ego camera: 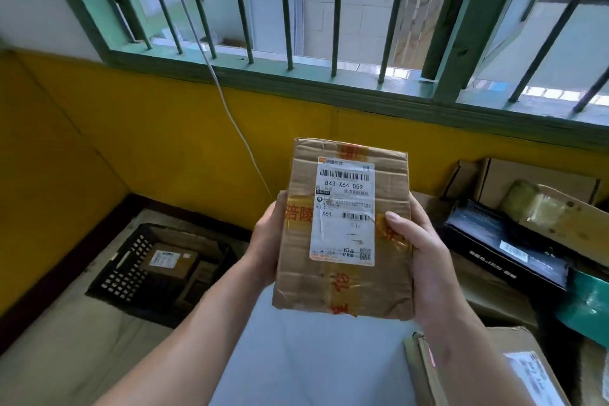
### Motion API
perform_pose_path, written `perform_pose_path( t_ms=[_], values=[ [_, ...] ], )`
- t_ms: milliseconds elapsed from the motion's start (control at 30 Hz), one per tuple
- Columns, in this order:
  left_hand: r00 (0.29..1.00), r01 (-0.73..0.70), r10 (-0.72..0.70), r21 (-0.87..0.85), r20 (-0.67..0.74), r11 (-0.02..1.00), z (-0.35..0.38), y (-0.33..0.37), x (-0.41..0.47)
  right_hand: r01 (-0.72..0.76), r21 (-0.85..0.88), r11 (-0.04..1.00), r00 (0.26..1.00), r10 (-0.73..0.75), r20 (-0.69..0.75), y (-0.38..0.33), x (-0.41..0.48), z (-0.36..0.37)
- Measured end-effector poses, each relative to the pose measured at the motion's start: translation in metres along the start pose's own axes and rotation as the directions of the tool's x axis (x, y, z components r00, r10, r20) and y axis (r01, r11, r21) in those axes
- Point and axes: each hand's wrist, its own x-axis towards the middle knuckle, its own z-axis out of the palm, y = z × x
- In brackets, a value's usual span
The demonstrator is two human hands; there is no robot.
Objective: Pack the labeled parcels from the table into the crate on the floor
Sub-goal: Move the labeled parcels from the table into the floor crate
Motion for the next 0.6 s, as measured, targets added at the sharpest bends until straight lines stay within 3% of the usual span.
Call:
perform_pose_path(
  t_ms=[167, 333, 433, 600],
  values=[
    [0.972, 0.034, 0.015, 0.206, -0.236, 0.978, -0.059, 0.005, -0.029, -0.108, -0.006, 0.994, 0.994, 0.109, 0.020, 0.041, 0.009, 0.036],
    [0.994, 0.106, -0.112, 0.216, 0.013, 0.971, -0.148, 0.012, -0.063, -0.168, -0.044, 0.985, 0.986, 0.168, 0.013, 0.096, 0.012, 0.103],
    [0.973, 0.133, -0.151, 0.112, 0.173, 0.985, -0.226, 0.005, -0.077, -0.199, -0.093, 0.976, 0.979, 0.202, 0.024, 0.137, 0.010, 0.159],
    [0.983, 0.125, -0.130, 0.048, 0.126, 0.991, -0.352, 0.010, -0.105, -0.231, -0.198, 0.953, 0.962, 0.254, 0.098, 0.210, 0.002, 0.261]
  ],
)
